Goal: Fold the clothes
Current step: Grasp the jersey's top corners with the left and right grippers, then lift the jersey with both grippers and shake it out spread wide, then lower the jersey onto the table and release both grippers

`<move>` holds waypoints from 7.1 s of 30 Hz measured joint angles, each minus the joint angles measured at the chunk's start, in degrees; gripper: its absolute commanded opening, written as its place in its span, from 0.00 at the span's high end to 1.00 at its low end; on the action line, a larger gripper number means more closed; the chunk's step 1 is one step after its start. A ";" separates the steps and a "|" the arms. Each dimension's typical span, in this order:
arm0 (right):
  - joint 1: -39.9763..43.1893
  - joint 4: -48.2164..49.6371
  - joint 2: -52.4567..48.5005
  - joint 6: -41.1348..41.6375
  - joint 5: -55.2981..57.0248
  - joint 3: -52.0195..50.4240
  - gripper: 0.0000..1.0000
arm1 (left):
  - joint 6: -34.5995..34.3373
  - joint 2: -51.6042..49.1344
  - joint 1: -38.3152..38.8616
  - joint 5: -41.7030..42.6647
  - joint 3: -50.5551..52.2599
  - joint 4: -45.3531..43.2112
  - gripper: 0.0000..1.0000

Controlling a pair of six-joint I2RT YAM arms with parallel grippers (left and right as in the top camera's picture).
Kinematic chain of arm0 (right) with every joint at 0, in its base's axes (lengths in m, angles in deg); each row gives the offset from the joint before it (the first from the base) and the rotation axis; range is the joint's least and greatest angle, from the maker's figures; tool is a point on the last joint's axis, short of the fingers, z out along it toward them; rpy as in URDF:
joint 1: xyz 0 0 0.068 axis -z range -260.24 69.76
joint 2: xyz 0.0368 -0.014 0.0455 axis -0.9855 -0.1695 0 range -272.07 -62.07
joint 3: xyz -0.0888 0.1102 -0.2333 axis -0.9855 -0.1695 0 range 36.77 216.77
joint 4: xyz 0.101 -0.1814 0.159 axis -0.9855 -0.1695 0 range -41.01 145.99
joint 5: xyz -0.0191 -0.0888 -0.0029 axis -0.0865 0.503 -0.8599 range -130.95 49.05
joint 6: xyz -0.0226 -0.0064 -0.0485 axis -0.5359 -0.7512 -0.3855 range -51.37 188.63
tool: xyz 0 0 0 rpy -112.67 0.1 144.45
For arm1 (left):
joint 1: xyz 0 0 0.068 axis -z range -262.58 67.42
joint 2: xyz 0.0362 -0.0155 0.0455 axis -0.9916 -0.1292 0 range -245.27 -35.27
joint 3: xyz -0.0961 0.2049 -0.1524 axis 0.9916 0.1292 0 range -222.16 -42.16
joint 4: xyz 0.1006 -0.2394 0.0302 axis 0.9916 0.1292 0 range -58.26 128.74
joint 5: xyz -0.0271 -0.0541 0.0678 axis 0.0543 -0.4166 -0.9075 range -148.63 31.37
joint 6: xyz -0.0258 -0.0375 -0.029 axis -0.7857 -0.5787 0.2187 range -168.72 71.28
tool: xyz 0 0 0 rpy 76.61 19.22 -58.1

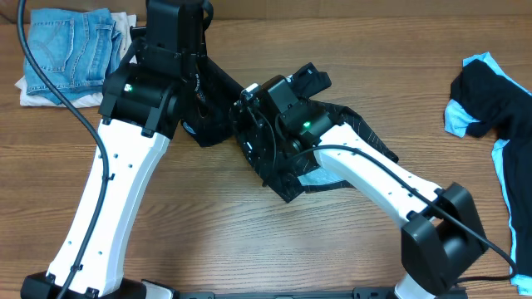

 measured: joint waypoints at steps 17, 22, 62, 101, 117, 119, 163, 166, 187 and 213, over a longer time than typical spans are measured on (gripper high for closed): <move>0.20 5.84 -7.23 -3.17 -2.54 -0.33 0.32 | -1.29 7.06 0.00 5.40 0.00 3.02 0.96; 0.98 5.16 -7.23 -3.23 -2.25 -0.20 0.50 | -1.29 7.06 0.00 5.38 0.00 3.10 0.96; 10.43 -13.33 23.52 14.16 19.30 19.19 0.96 | -1.27 7.50 4.42 3.98 -18.23 15.32 0.96; 16.06 -11.82 25.79 19.67 34.23 26.05 0.96 | 2.05 -2.45 10.78 -16.94 -32.74 15.15 0.96; 26.93 6.01 8.00 19.15 12.41 27.98 0.96 | 21.31 -20.22 -1.40 -6.10 -32.92 -20.48 0.96; 28.15 2.43 8.24 19.06 11.17 31.63 0.96 | 23.61 -20.20 -0.66 -7.67 -34.73 -20.61 0.96; 31.43 -44.76 -1.81 22.12 6.88 36.57 0.00 | -0.66 -43.01 -14.19 29.55 -36.74 50.07 0.01; 31.45 -44.39 -1.81 22.12 6.88 36.57 0.00 | 2.54 -43.10 -17.92 36.17 -34.60 50.10 0.04; 31.45 -38.73 -1.81 22.10 8.00 36.02 0.00 | 28.96 -43.21 -20.02 38.56 -12.72 34.23 0.28; 32.61 -35.04 -1.88 22.08 12.87 29.88 0.00 | 41.46 -43.21 -13.60 36.28 -8.41 30.91 0.21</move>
